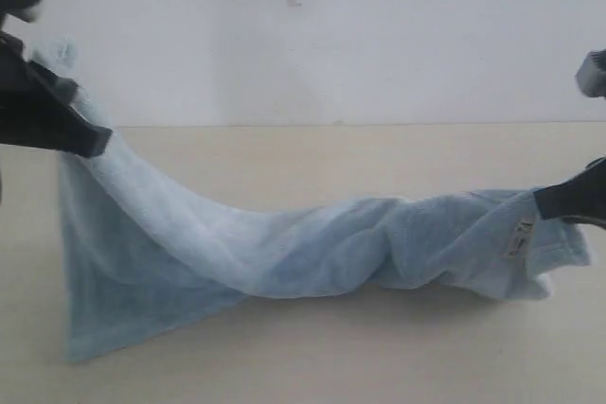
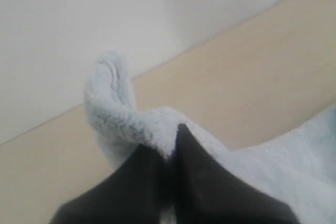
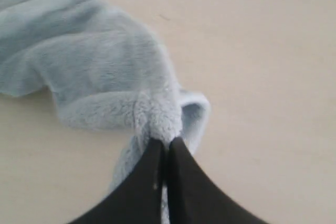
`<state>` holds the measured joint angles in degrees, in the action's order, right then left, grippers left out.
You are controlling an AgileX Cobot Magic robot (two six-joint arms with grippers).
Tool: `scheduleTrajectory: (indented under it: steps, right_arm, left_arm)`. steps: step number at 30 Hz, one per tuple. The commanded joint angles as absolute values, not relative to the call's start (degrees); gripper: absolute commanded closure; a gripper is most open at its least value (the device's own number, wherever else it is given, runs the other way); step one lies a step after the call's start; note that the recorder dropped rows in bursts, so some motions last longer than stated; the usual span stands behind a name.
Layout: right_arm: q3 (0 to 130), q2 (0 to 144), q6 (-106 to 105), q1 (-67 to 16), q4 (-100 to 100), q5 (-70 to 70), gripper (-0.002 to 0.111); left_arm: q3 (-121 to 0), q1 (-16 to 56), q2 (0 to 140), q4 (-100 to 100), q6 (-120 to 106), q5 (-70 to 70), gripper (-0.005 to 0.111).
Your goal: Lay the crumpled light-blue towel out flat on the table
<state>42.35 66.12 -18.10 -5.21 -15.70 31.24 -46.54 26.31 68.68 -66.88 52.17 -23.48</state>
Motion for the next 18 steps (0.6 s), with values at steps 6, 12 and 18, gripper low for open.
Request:
scheduleTrajectory:
  steps: [6,12,18]
  right_arm:
    - [42.7,54.2,9.8,-5.2,17.1,30.9,0.108]
    - [42.7,50.6,14.1,-5.2,23.5,31.0,0.108]
    - [42.7,52.7,15.1,-5.2,23.6,30.5,0.108]
  left_arm:
    - [-42.8,26.2,53.4,-71.6,51.5,-30.8,0.103]
    - [-40.3,26.2,47.1,-73.2,51.4,-31.3,0.103]
    - [-36.9,26.2,46.6,-73.2,50.9,-31.5,0.103]
